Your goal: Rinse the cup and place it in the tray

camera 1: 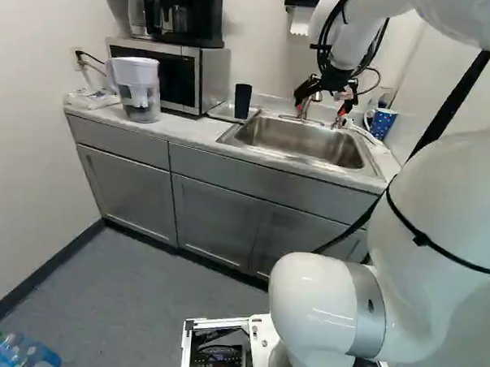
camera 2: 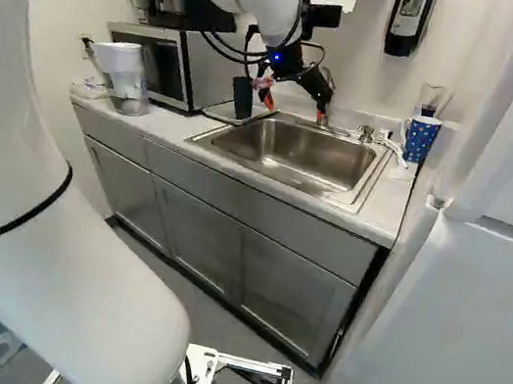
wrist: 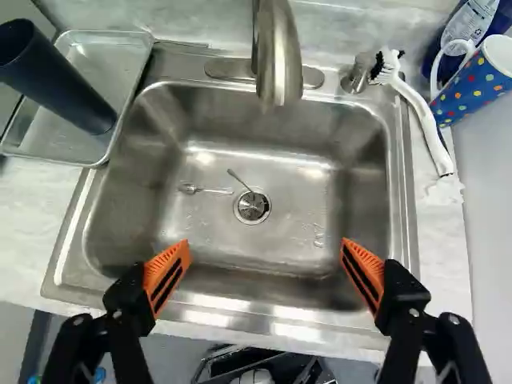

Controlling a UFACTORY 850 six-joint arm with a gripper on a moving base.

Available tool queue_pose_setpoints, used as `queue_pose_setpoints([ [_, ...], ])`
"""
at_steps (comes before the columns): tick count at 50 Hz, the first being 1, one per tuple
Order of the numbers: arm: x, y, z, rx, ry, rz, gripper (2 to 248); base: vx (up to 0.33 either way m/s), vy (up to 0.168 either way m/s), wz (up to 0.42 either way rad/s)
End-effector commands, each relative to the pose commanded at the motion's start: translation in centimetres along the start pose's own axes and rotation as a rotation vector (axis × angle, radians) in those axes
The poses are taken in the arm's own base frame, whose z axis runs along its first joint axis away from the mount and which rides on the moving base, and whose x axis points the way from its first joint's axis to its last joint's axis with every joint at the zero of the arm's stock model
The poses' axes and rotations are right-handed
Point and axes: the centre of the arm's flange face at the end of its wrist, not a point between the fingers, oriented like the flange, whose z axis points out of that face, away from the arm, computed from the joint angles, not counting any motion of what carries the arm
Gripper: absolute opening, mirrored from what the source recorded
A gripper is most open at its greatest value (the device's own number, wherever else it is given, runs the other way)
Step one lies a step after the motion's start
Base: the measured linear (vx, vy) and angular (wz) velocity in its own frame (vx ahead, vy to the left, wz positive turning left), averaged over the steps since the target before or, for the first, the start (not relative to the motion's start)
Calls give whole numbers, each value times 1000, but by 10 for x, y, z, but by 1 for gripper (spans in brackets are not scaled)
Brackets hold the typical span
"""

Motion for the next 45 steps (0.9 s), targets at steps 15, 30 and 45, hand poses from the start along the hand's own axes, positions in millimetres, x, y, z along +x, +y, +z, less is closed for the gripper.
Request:
queue_pose_setpoints([
  [15, 0, 0, 0, 0, 0, 0, 247, -80, 111, 2],
  [30, 0, 0, 0, 0, 0, 0, 247, -111, 118, -1],
  [45, 0, 0, 0, 0, 0, 0, 247, -119, 120, -6],
])
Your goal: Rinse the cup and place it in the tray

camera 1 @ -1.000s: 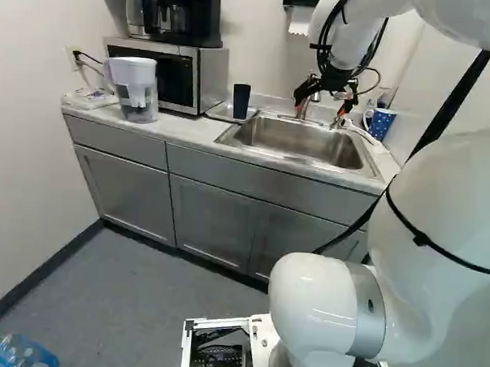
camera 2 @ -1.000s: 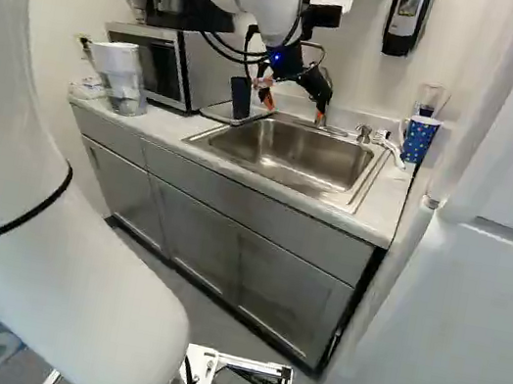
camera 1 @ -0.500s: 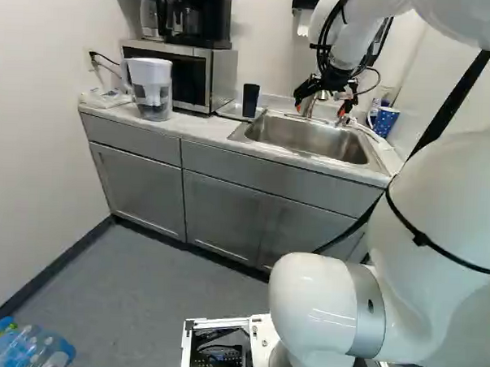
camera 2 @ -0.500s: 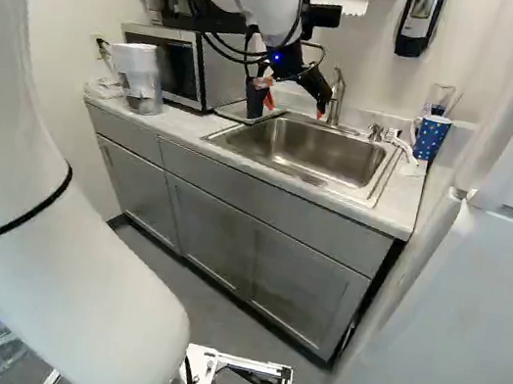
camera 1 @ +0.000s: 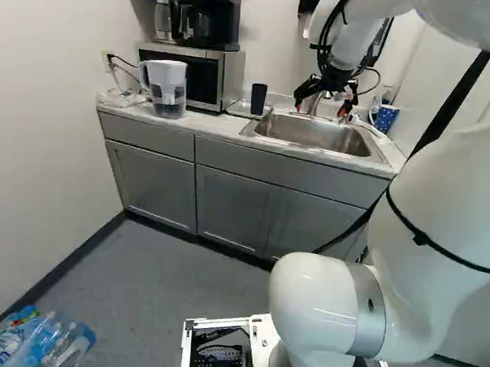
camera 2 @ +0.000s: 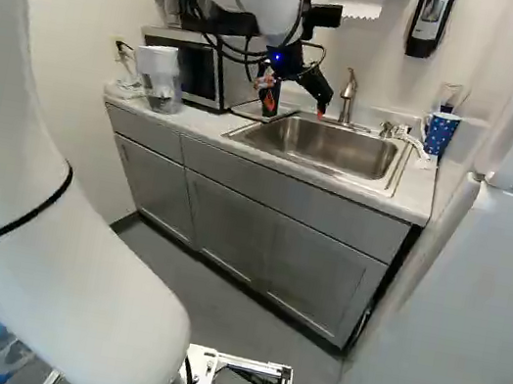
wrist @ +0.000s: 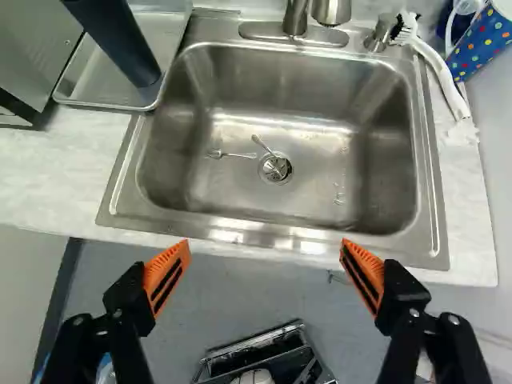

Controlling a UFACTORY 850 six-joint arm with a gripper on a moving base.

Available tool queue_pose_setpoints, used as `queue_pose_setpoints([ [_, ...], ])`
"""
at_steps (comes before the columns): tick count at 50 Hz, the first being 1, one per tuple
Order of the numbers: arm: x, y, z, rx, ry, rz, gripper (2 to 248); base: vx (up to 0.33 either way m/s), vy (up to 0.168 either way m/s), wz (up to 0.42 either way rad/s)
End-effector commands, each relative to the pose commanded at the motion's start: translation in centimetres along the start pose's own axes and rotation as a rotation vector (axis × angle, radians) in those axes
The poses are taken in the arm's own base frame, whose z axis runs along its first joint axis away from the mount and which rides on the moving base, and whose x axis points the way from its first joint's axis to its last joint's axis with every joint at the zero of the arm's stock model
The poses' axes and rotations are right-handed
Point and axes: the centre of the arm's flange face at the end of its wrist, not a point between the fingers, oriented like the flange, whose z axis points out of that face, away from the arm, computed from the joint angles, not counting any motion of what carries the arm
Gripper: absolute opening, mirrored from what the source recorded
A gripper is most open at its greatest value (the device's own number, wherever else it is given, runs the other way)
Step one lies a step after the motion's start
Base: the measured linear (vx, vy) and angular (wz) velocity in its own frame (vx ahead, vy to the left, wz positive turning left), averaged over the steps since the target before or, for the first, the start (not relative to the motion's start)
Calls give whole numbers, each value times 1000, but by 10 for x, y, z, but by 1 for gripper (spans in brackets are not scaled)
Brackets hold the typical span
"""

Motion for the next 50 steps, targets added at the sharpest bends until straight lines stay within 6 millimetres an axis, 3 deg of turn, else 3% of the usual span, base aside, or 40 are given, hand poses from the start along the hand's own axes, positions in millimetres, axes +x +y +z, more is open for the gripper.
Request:
queue_pose_setpoints([
  [50, 0, 0, 0, 0, 0, 0, 247, -120, 128, -4],
])
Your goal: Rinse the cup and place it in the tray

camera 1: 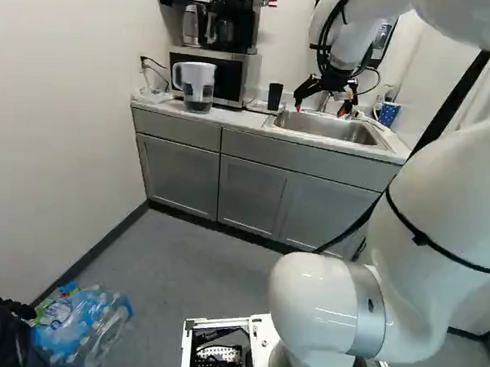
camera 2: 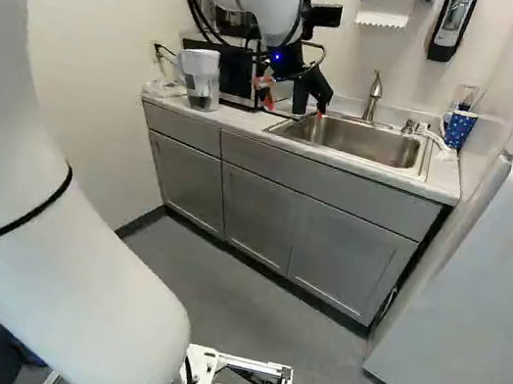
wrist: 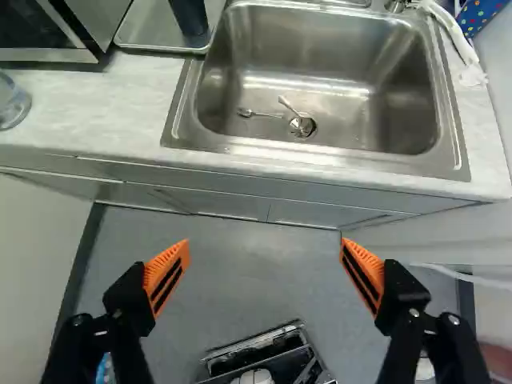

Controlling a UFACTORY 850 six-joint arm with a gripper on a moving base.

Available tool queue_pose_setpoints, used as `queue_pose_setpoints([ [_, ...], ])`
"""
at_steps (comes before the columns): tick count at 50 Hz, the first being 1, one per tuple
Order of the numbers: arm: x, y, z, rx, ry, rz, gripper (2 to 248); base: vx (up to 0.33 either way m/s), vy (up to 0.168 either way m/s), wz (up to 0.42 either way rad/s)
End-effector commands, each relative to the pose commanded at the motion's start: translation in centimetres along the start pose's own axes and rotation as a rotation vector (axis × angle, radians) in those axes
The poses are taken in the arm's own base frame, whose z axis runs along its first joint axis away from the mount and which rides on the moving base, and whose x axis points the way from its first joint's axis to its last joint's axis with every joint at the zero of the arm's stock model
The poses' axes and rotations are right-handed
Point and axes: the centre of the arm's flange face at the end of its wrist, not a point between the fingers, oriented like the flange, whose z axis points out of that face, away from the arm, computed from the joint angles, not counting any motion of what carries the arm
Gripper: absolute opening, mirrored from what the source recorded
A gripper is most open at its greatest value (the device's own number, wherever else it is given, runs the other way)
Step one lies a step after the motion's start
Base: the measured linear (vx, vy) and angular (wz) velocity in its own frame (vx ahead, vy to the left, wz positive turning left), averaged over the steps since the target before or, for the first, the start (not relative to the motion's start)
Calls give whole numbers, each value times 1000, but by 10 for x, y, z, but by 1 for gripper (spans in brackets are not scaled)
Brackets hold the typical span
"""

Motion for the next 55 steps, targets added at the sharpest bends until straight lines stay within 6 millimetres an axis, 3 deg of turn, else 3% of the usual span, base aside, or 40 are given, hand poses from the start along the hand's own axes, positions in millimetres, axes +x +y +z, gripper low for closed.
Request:
queue_pose_setpoints([
  [23, 0, 0, 0, 0, 0, 0, 247, -91, 98, -3],
  [55, 0, 0, 0, 0, 0, 0, 247, -3, 3, 0],
])
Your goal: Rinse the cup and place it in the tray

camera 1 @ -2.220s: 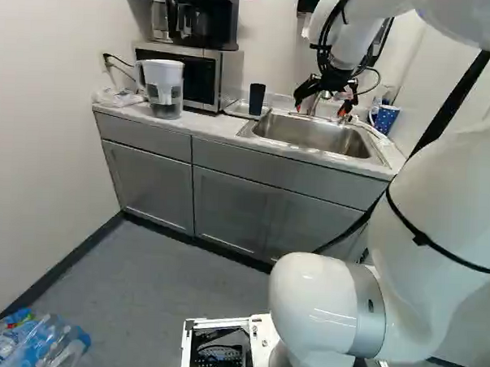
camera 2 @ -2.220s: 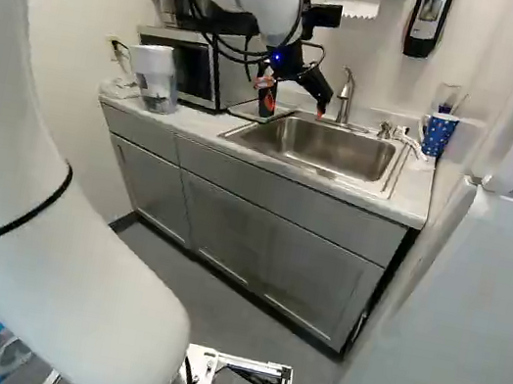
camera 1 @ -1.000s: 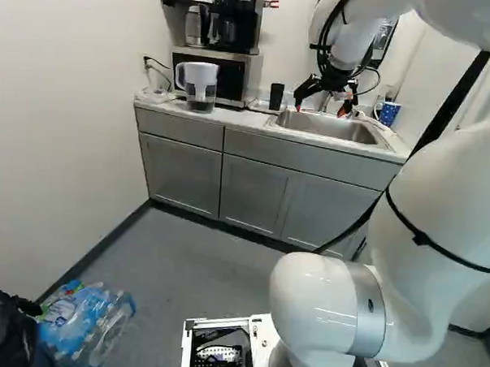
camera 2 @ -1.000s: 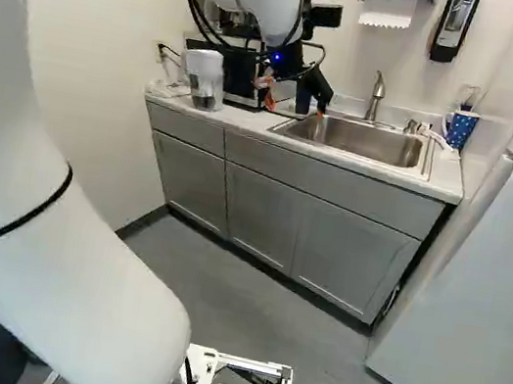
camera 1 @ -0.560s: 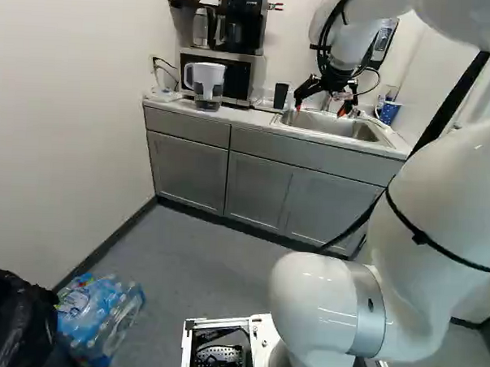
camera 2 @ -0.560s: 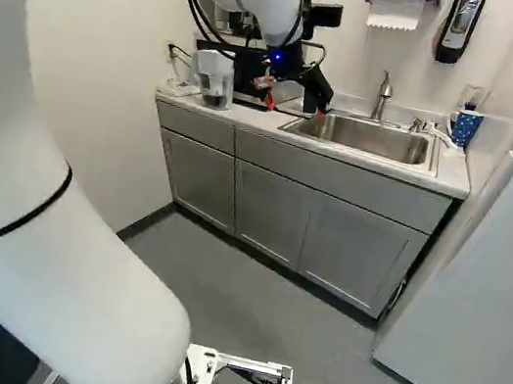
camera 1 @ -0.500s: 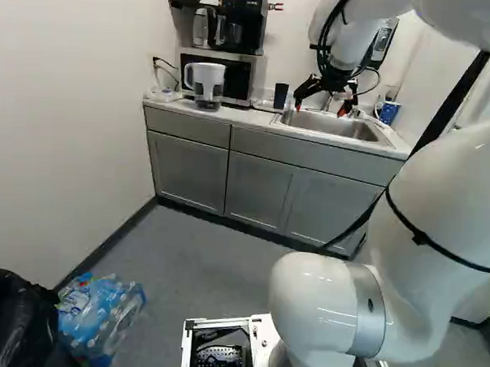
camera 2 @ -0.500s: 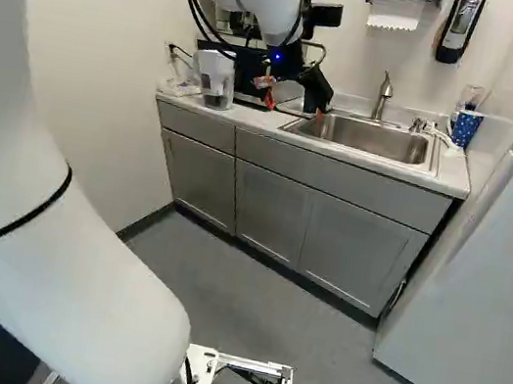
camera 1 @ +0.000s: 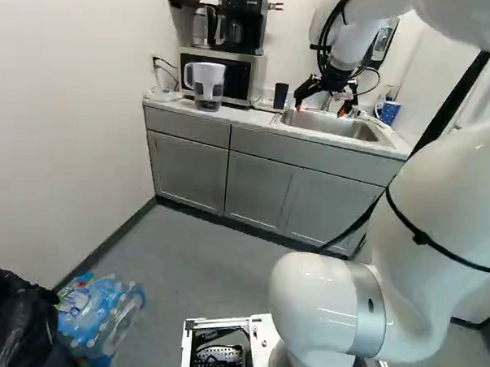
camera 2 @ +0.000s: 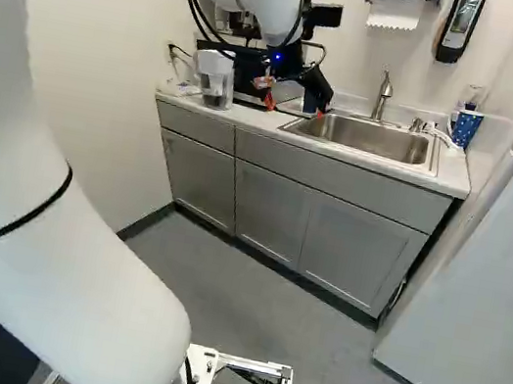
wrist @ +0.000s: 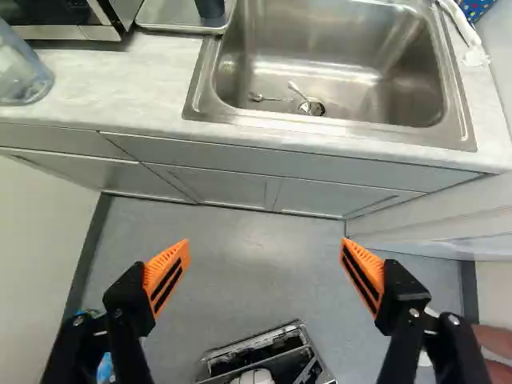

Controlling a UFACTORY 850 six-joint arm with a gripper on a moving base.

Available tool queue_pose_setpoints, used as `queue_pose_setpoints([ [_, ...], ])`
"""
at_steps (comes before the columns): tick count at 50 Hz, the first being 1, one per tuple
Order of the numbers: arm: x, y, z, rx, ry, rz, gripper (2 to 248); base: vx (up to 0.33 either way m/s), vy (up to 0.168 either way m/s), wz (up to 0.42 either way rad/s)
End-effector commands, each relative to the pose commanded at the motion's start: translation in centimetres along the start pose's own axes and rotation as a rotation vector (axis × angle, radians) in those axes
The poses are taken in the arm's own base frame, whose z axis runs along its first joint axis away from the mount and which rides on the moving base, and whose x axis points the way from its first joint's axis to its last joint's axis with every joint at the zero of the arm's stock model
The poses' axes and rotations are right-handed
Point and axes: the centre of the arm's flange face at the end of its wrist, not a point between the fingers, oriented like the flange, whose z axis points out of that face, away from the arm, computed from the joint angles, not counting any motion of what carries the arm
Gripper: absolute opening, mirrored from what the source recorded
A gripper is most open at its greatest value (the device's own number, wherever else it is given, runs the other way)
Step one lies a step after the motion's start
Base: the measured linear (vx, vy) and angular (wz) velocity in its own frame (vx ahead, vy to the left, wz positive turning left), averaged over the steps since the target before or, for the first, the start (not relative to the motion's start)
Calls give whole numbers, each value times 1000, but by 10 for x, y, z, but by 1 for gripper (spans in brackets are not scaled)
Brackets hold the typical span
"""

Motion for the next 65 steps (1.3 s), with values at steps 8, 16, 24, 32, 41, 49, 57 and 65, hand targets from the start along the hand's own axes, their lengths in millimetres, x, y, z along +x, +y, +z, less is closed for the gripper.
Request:
queue_pose_setpoints([
  [8, 0, 0, 0, 0, 0, 0, 247, 0, 0, 0],
  [16, -1, -1, 1, 1, 3, -1, 247, 0, 0, 0],
  [24, -3, -2, 4, 4, 9, -4, 247, 0, 0, 0],
  [32, -7, -4, 8, 8, 18, -7, 247, 0, 0, 0],
  [41, -12, -7, 14, 13, 32, -13, 247, 0, 0, 0],
  [49, -18, -11, 20, 20, 47, -19, 247, 0, 0, 0],
  [57, -26, -15, 28, 28, 66, -26, 247, 0, 0, 0],
  [65, -35, -20, 37, 37, 87, -34, 247, 0, 0, 0],
])
